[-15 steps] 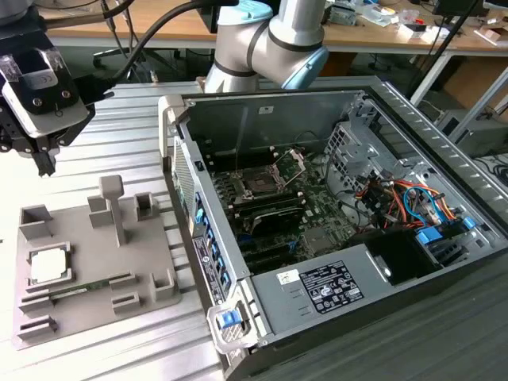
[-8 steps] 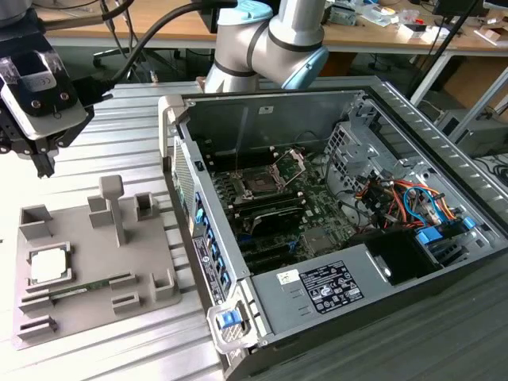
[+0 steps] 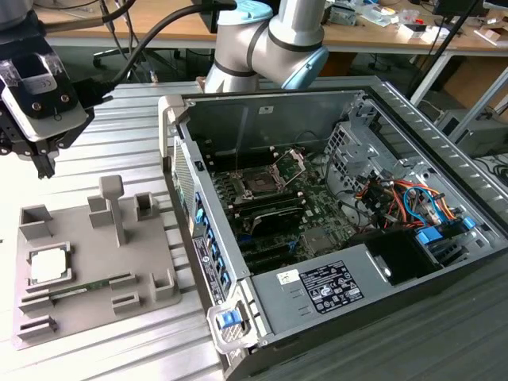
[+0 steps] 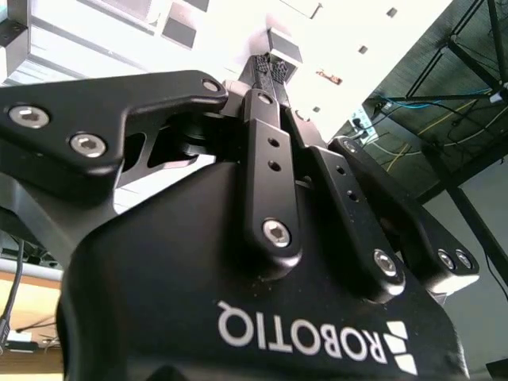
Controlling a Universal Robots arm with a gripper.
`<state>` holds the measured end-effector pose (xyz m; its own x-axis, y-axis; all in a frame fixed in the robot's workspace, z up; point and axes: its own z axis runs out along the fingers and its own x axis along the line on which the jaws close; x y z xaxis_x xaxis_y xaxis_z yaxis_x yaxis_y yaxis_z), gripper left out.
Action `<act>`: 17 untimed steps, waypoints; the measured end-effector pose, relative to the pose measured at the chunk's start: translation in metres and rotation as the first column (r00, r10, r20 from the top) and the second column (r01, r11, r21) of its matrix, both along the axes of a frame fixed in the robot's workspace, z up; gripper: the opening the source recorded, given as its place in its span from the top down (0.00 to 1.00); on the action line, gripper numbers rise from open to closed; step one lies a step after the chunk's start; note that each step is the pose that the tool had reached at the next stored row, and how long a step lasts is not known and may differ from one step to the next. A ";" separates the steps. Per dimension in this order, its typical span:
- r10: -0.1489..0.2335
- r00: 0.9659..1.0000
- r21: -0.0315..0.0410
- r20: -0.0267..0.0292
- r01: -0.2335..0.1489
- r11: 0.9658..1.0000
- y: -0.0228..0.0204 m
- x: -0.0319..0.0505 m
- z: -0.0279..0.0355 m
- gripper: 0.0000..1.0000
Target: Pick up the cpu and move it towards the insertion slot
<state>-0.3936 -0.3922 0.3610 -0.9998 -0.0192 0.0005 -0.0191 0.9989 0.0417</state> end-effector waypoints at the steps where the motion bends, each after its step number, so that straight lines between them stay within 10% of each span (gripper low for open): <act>1: 0.000 1.000 0.000 0.000 0.000 1.000 0.0000 0.0000 -0.0003 0.89; 17: 0.000 1.000 0.000 0.000 0.000 1.000 0.0000 0.0000 -0.0039 0.89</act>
